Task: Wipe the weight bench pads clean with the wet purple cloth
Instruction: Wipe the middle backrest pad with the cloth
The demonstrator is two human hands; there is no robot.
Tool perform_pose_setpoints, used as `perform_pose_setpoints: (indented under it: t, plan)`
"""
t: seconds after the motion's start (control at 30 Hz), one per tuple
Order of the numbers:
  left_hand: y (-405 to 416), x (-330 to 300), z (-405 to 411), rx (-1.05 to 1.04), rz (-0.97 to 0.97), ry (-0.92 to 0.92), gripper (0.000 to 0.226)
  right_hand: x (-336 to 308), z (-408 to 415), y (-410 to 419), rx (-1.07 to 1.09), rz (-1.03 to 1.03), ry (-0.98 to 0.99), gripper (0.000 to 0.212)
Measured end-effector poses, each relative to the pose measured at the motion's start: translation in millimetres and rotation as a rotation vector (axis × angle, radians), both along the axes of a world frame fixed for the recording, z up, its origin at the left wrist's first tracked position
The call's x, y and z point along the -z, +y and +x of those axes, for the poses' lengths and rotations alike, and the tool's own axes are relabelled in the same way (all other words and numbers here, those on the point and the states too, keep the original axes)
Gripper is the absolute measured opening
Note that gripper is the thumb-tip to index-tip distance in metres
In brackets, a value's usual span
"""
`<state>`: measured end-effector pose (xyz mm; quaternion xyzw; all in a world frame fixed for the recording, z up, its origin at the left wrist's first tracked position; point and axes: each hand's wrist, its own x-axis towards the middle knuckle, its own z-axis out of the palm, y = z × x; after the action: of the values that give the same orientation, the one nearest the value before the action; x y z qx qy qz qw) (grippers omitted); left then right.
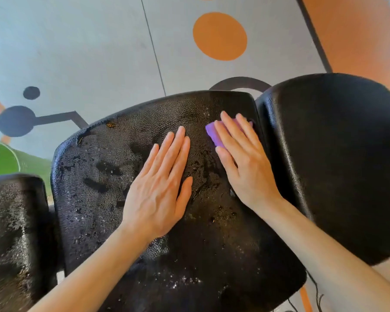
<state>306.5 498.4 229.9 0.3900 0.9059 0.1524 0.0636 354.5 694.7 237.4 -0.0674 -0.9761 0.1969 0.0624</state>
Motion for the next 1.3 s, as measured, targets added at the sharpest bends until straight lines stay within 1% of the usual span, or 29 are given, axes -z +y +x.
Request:
perform_pose_setpoints:
  t: [0.07, 0.13, 0.2, 0.27, 0.3, 0.33, 0.37, 0.43, 0.47, 0.5, 0.53, 0.63, 0.67, 0.7, 0.77, 0.83, 0.93, 1.0, 1.03, 1.07, 1.1, 1.17, 1.2, 1.23, 1.27, 1.3]
  plan:
    - [1.2, 0.4, 0.2, 0.004, -0.006, 0.002, 0.065, -1.8, -60.9, 5.9, 0.074, 0.023, 0.044, 0.045]
    - [1.4, 0.8, -0.1, 0.005, -0.007, 0.004, 0.065, -6.2, -100.6, 7.2, 0.132, -0.012, 0.02, 0.045]
    - [2.3, 0.2, -0.7, 0.006, 0.004, 0.005, 0.064, -2.6, -74.1, -1.0, 0.082, -0.048, 0.018, 0.046]
    - [1.7, 0.3, -0.5, 0.005, 0.014, -0.001, 0.065, -0.1, -4.0, -14.2, -0.016, -0.03, -0.034, 0.047]
    - [0.5, 0.4, 0.1, 0.001, 0.014, -0.003, 0.065, -1.3, 17.8, -17.6, -0.062, -0.01, -0.052, 0.047]
    - [-0.2, 0.1, -0.2, -0.004, 0.011, 0.001, 0.065, -0.7, 15.6, -15.4, -0.081, 0.004, -0.053, 0.047]
    - [0.4, 0.0, -1.1, -0.003, 0.008, 0.004, 0.065, -0.4, -4.6, -12.4, -0.07, 0.011, -0.029, 0.047]
    - [1.3, 0.1, -0.6, 0.0, -0.002, 0.009, 0.065, -2.4, -67.2, -7.4, 0.001, 0.013, 0.003, 0.047]
    - [1.2, 0.4, -0.3, -0.002, -0.003, 0.014, 0.065, -5.2, -89.2, -5.8, 0.036, 0.002, 0.001, 0.047]
    - [1.5, 0.7, -0.5, -0.002, 0.004, 0.018, 0.065, -5.8, -94.3, -6.8, 0.05, -0.009, 0.014, 0.047]
    - [1.9, 0.3, -0.5, 0.0, 0.013, 0.018, 0.065, -2.0, -81.7, -9.4, 0.047, -0.013, 0.02, 0.046]
    - [-0.6, 0.5, -0.4, -0.003, 0.035, 0.007, 0.064, 0.8, 2.9, -21.5, -0.054, 0.03, -0.019, 0.048]
    - [-1.2, 0.7, -0.7, -0.007, 0.037, 0.006, 0.064, 0.2, 11.2, -19.5, -0.076, 0.029, -0.027, 0.048]
    - [-0.7, 0.6, -1.3, -0.003, 0.042, 0.005, 0.064, 0.7, 2.8, -14.5, -0.073, 0.023, -0.019, 0.048]
    - [0.4, -0.9, -0.8, -0.005, 0.072, 0.001, 0.064, -1.7, -42.8, -6.7, 0.002, -0.021, 0.002, 0.048]
    - [-3.9, -4.3, -0.5, -0.066, 0.111, -0.013, 0.064, -4.2, -81.2, -0.4, 0.111, -0.055, 0.029, 0.046]
    - [-22.1, -5.1, -3.1, -0.251, 0.129, -0.028, 0.063, 3.2, -90.0, 0.4, 0.232, -0.022, 0.065, 0.042]
    - [-33.2, -0.9, -4.0, -0.307, 0.097, -0.026, 0.063, 3.9, -93.7, -11.0, 0.293, 0.032, 0.088, 0.042]
    - [-35.3, 1.2, -4.0, -0.308, 0.077, -0.016, 0.063, 1.9, -99.0, -21.3, 0.277, 0.069, 0.109, 0.043]
    - [-35.6, 3.2, -4.2, -0.302, 0.061, -0.004, 0.063, -0.6, -105.3, -31.5, 0.203, 0.112, 0.121, 0.042]
    - [-34.6, 4.8, -4.6, -0.297, 0.05, 0.006, 0.063, -1.8, -111.2, -38.6, 0.084, 0.135, 0.141, 0.04]
    - [-33.8, 5.2, -4.6, -0.292, 0.031, 0.008, 0.063, -3.6, -114.2, -40.3, -0.134, 0.109, 0.156, 0.036]
    - [-34.5, 5.3, -4.5, -0.287, 0.028, 0.003, 0.063, -2.6, -110.0, -28.9, -0.18, 0.088, 0.152, 0.037]
    - [-35.3, 5.5, -4.3, -0.284, 0.028, -0.001, 0.063, -1.9, -105.7, -10.9, -0.157, 0.067, 0.14, 0.038]
    - [-35.6, 5.4, -4.5, -0.279, 0.026, -0.001, 0.063, -3.1, -100.1, 8.0, -0.056, 0.034, 0.127, 0.04]
    - [-35.9, 5.4, -4.8, -0.274, 0.022, 0.0, 0.063, -2.3, -92.9, 23.9, 0.106, 0.0, 0.124, 0.041]
